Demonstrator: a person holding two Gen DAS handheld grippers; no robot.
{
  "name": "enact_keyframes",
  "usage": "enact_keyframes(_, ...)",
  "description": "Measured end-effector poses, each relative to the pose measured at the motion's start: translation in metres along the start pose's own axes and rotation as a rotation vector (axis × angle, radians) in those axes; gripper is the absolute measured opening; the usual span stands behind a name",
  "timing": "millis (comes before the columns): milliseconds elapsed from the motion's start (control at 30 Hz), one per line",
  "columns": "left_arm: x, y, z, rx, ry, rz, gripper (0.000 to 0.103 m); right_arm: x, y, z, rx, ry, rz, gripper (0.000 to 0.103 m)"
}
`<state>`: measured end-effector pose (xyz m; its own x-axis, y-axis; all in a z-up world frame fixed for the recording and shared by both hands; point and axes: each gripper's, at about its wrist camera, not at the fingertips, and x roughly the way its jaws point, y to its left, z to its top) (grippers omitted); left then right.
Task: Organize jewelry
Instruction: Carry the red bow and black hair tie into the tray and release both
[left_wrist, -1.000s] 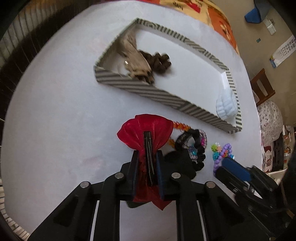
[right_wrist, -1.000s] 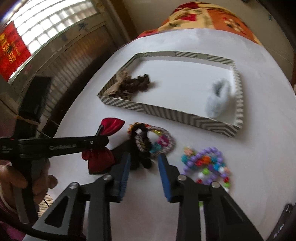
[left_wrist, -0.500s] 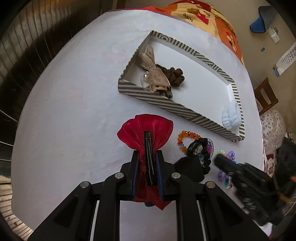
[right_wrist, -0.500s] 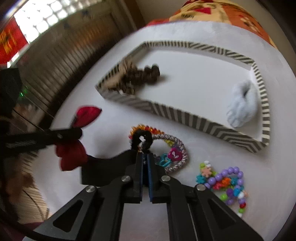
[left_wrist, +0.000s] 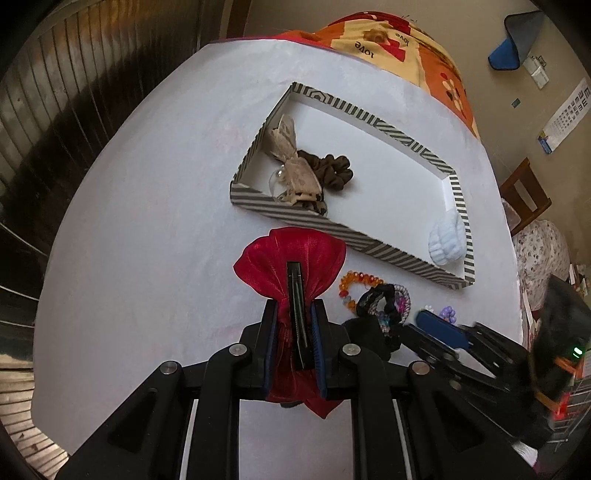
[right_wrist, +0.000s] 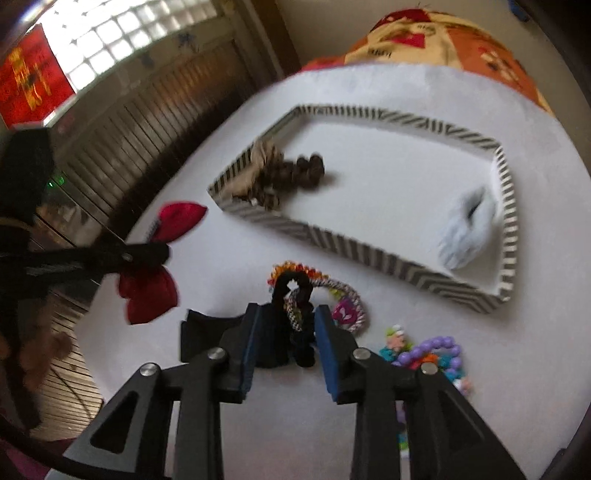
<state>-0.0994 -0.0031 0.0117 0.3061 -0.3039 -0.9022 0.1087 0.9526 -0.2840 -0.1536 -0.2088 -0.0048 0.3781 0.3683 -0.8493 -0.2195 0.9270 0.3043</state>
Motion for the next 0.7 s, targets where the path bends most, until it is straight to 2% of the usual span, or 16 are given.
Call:
enact_keyframes(100, 0.004, 0.003, -0.003, -0.003, 0.017, 0.009, 0.000, 0.017, -0.002, 0.000, 0.004, 0.023, 0.007, 0.030)
enact_keyframes(167, 0.005, 0.006, -0.005, -0.011, 0.022, 0.012, 0.000, 0.027, -0.006, 0.002, 0.008, 0.037, 0.007, 0.019)
enact_keyframes(200, 0.006, 0.007, -0.006, -0.014, 0.022, 0.013, 0.000, 0.028, -0.008, 0.002, 0.018, 0.041, 0.002, 0.007)
enact_keyframes(233, 0.005, 0.008, -0.006, -0.016, 0.021, 0.013, 0.000, 0.023, -0.011, 0.003, 0.038, 0.022, 0.014, 0.005)
enact_keyframes(300, 0.004, 0.010, -0.005, -0.020, 0.014, 0.017, 0.000, 0.005, -0.014, 0.003, 0.060, -0.027, 0.052, 0.003)
enact_keyframes(400, 0.002, 0.009, -0.002, -0.025, 0.009, 0.012, 0.000, -0.026, -0.012, 0.008, 0.038, -0.087, 0.051, 0.003)
enact_keyframes(700, -0.009, -0.009, 0.010, 0.012, -0.028, -0.004, 0.000, -0.067, -0.012, 0.021, 0.054, -0.167, 0.069, 0.003)
